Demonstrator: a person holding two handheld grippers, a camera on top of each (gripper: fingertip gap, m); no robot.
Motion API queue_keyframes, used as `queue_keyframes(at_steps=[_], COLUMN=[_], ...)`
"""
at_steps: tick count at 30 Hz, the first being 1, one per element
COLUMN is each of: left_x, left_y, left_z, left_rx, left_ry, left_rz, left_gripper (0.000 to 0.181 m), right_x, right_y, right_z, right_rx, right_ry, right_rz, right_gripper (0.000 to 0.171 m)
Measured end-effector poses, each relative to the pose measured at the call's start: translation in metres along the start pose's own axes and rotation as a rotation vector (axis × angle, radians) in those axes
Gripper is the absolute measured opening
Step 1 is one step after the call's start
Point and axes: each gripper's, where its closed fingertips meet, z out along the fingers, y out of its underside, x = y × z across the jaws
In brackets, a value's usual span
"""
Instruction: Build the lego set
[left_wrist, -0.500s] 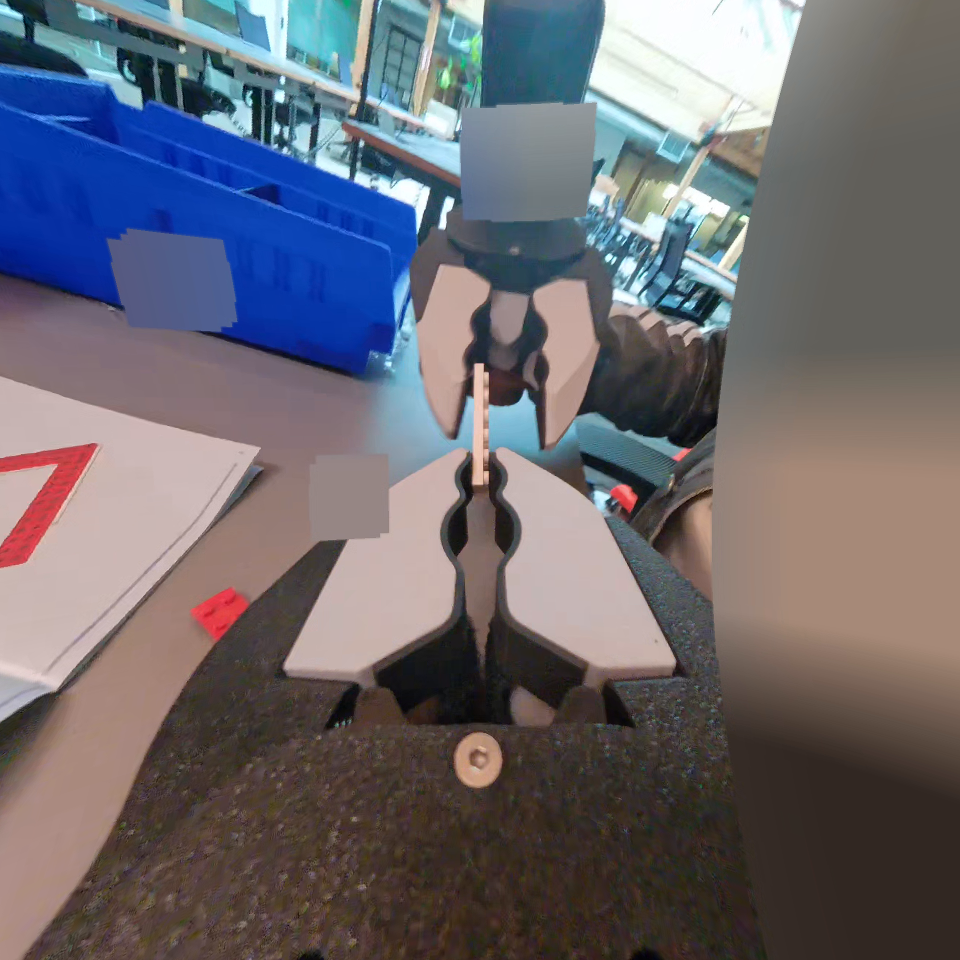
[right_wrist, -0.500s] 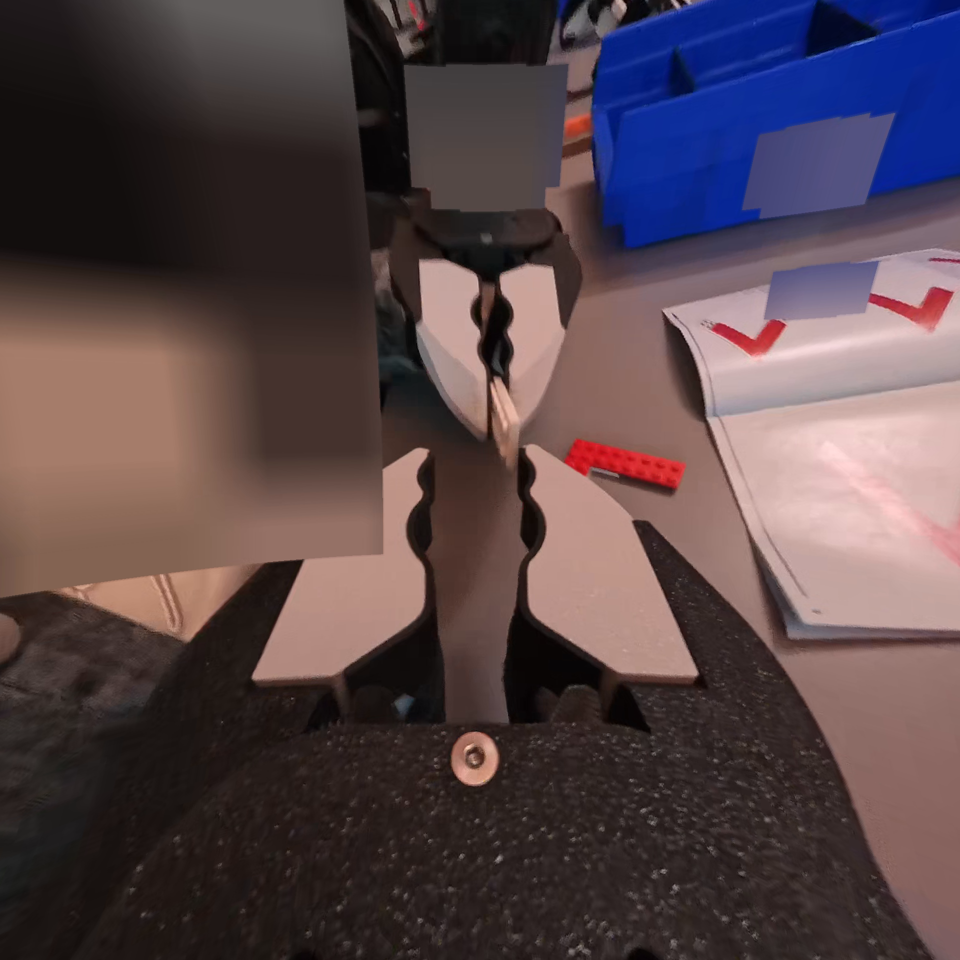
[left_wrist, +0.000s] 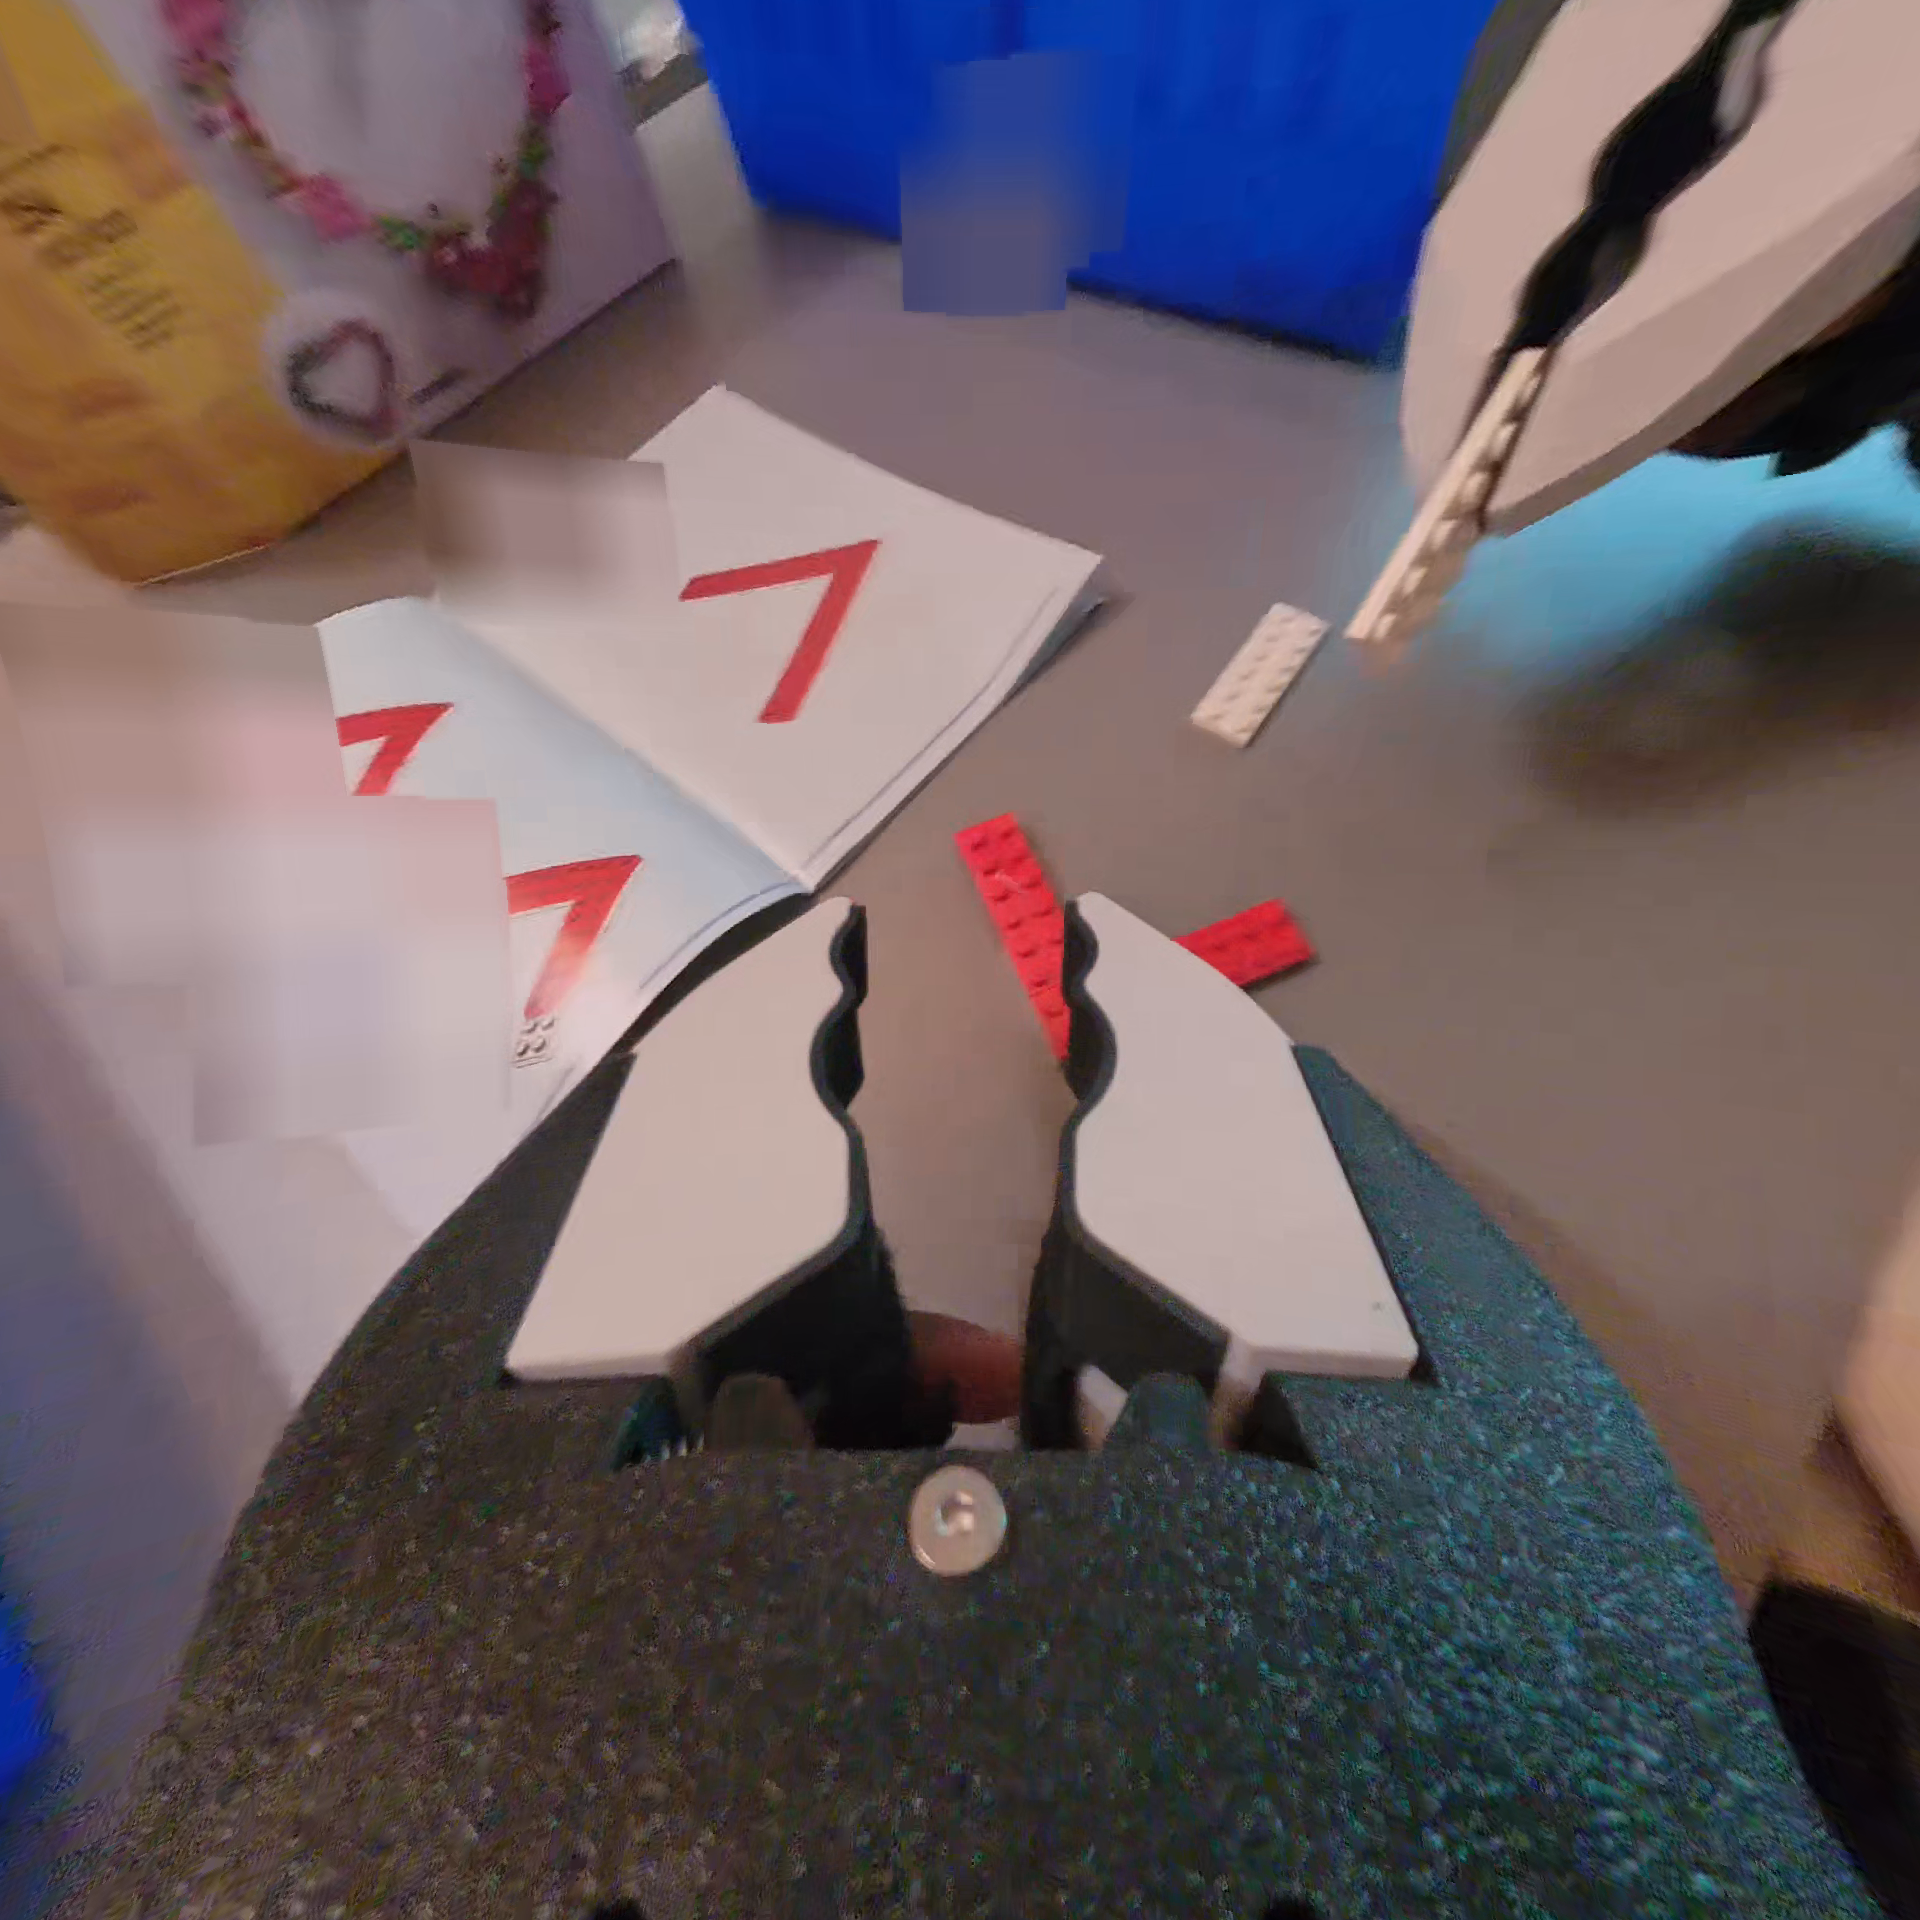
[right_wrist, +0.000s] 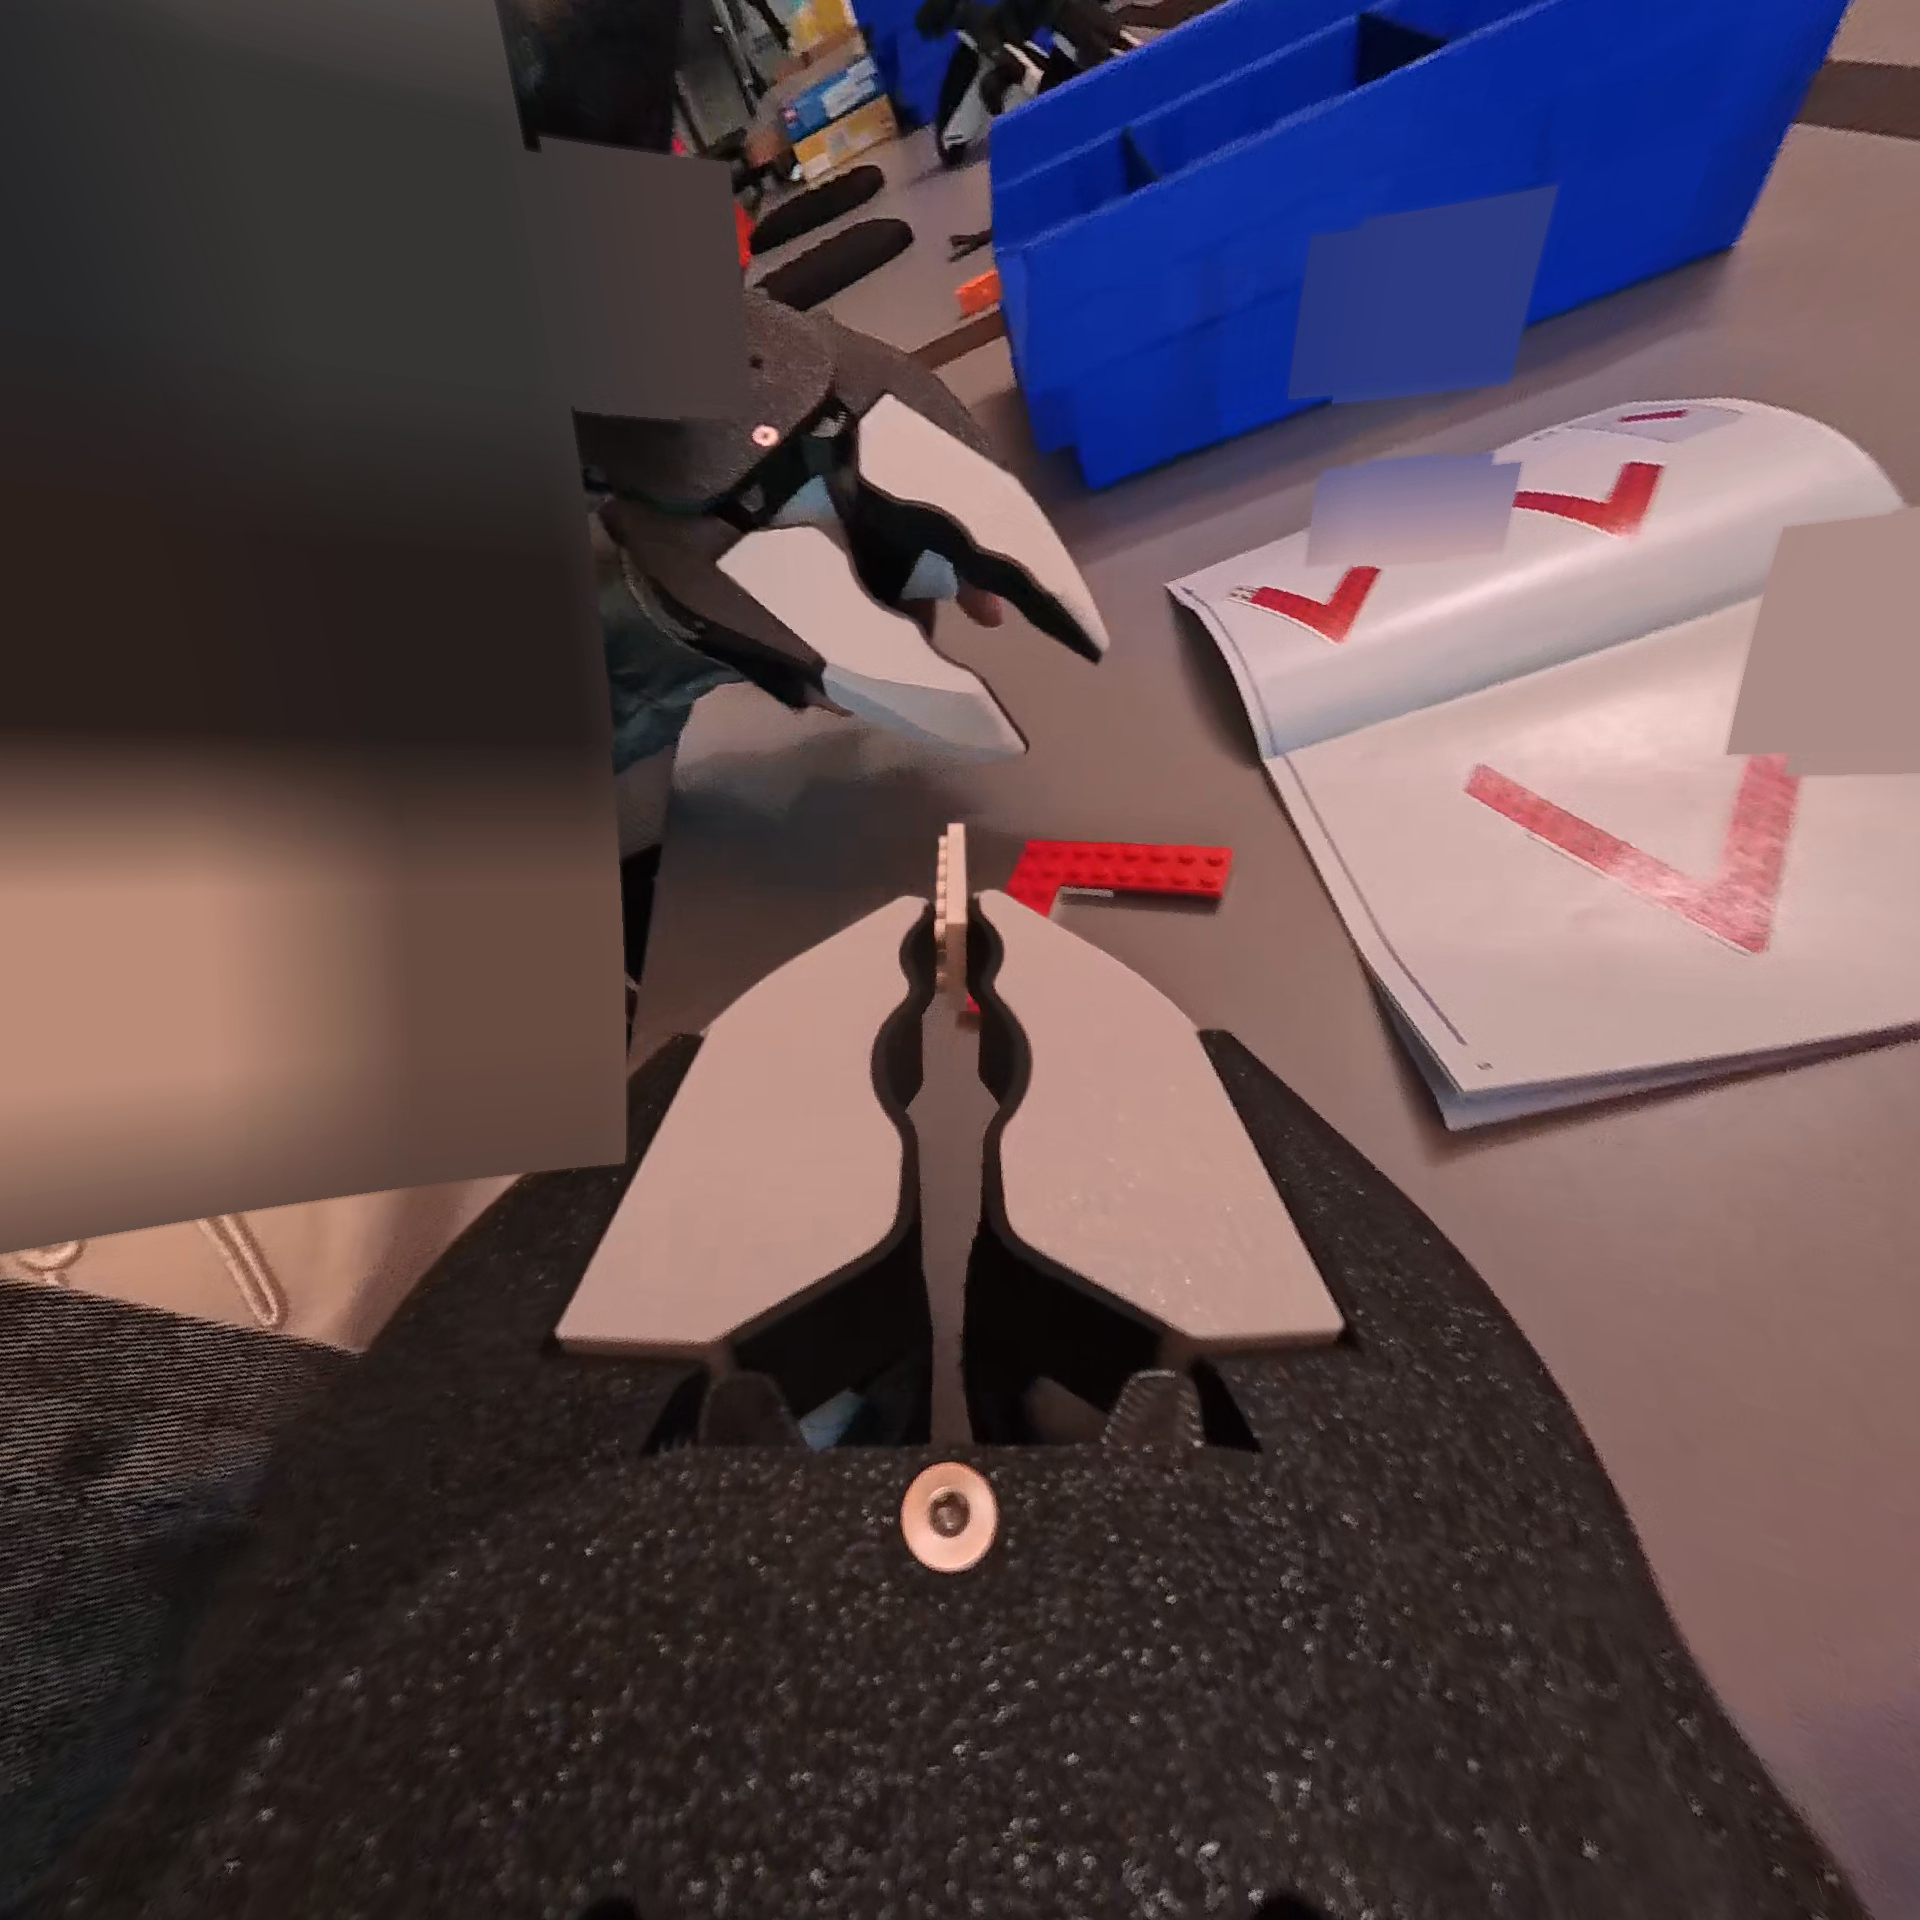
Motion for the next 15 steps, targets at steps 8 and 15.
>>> queue_keyframes(at_steps=[8, 15], left_x=[0.038, 0.030], left_y=[0.025, 0.048], left_z=[0.008, 0.010], left_rx=[-0.139, -0.293], left_ry=[0.081, 0.113], left_rz=[0.001, 0.178], left_gripper=[0.045, 0.032], right_x=[-0.004, 0.017], right_y=[0.025, 0.047], right_z=[-0.001, 0.019], right_rx=[-0.105, -0.280], right_ry=[0.001, 0.147], right_rz=[-0.012, 0.019], right_gripper=[0.005, 0.005])
